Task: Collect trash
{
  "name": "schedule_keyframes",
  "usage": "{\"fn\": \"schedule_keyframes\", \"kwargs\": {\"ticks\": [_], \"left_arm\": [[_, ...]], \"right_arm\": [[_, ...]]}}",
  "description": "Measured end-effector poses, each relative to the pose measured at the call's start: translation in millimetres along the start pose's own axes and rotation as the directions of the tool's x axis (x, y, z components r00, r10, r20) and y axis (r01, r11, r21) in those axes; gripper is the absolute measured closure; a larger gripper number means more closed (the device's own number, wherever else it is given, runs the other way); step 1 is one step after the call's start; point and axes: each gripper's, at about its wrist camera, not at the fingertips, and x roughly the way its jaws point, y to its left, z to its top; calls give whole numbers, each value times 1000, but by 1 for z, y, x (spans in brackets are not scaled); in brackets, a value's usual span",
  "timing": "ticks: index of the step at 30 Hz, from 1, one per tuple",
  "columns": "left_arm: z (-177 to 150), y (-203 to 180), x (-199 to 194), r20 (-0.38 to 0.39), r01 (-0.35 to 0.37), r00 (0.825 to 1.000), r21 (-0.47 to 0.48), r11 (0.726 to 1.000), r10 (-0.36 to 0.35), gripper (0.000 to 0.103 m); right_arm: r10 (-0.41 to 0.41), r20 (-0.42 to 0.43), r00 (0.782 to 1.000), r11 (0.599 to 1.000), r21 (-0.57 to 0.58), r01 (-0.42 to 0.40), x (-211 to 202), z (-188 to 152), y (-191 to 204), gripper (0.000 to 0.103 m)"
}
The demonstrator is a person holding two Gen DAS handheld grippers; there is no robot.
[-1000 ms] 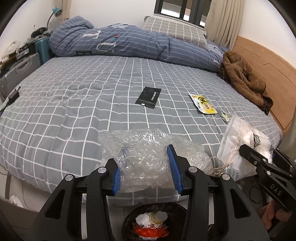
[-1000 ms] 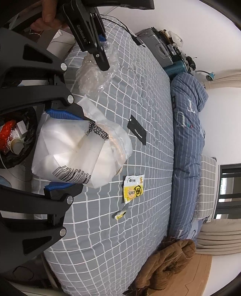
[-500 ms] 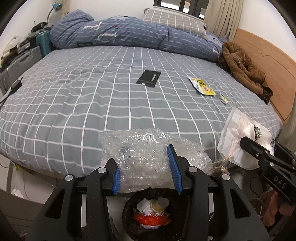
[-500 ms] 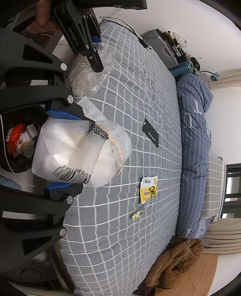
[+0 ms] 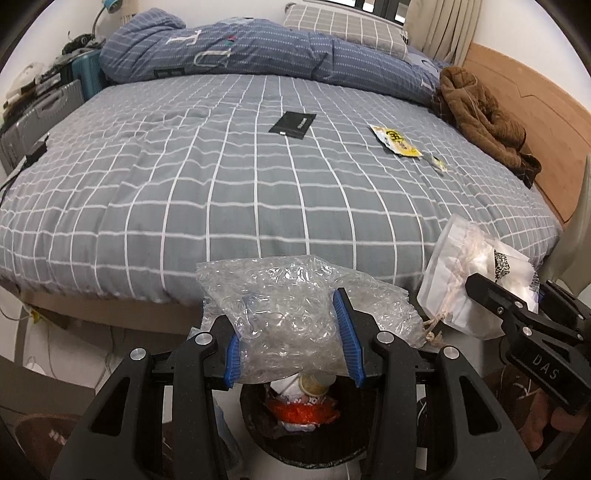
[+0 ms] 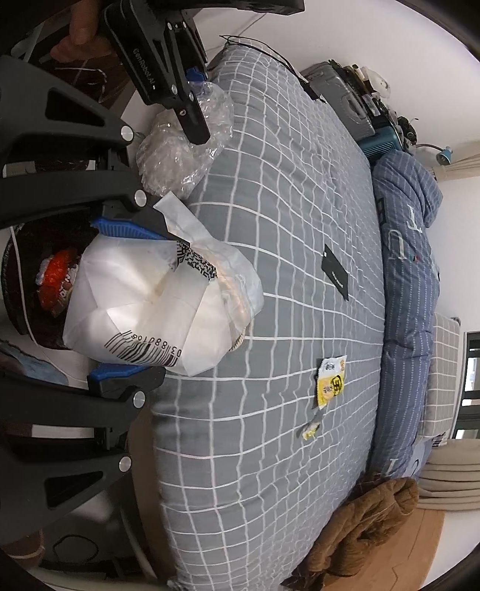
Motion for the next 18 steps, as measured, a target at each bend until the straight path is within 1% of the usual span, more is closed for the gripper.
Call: {"fn": "schedule_keyframes", "kwargs": {"ticks": [6, 9, 12, 15, 18], "left_arm": [[-20, -3, -2, -33, 5, 999, 1, 1000, -5, 60], [-30, -2, -2, -50, 4, 999, 0, 1000, -4, 60], [-39, 0, 0, -69, 2, 998, -4, 1000, -3, 60], [-46, 2, 12, -93, -6, 996, 8, 1000, 6, 60], [-53, 8, 26, -126, -2, 992, -4, 1000, 2, 60]], "right_arm": [[1, -33, 999, 1000, -3, -1, -4, -20, 6, 54], [-17, -42, 999, 1000, -21, 16, -4, -28, 9, 54], [-16, -66, 998, 1000, -16, 15, -2, -38, 8, 54], [-25, -89, 996, 999, -36, 22, 5, -47, 11, 54], [-25, -115, 993, 999, -37, 21, 16, -54, 10, 54]]}}
